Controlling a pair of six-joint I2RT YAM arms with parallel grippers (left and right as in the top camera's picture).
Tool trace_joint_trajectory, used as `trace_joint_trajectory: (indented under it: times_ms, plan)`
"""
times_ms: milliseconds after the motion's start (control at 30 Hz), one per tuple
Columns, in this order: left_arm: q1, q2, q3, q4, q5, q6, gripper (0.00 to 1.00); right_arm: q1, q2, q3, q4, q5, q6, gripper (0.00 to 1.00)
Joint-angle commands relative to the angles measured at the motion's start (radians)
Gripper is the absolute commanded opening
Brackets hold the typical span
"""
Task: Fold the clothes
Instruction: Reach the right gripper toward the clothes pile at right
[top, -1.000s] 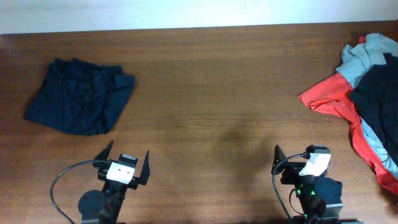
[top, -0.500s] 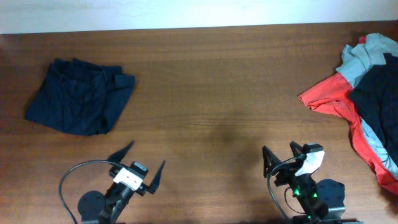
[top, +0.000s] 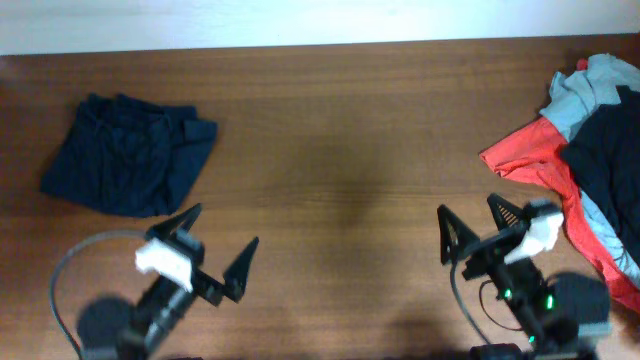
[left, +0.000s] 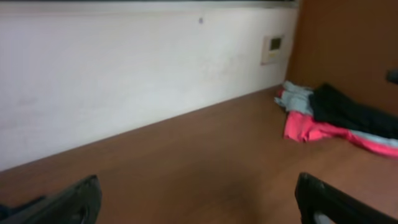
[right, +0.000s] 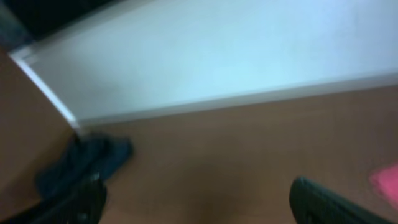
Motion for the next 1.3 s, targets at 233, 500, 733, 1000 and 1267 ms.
trace_joint_trajectory:
  times_ms: [233, 500, 733, 1000, 1267]
  plan:
    - [-0.003, 0.609, 0.598, -0.445, -0.028, 0.115, 0.99, -0.008, 0.598, 0.451, -0.397, -0.018, -0.074, 0.98]
    - [-0.003, 0.752, 0.621, -0.474, 0.012, 0.109, 0.99, -0.198, 0.826, 0.654, -0.600, 0.191, 0.018, 0.98]
    - [-0.003, 0.775, 0.621, -0.496, 0.010, 0.109, 0.99, -0.600, 0.971, 0.789, -0.671, 0.271, 0.071, 0.96]
    - [-0.003, 0.775, 0.621, -0.508, 0.008, 0.109, 0.99, -1.005, 1.207, 0.791, -0.647, 0.301, 0.166, 0.87]
    - [-0.003, 0.775, 0.621, -0.545, -0.011, 0.109, 0.99, -1.182, 1.345, 0.790, -0.647, 0.385, 0.165, 0.88]
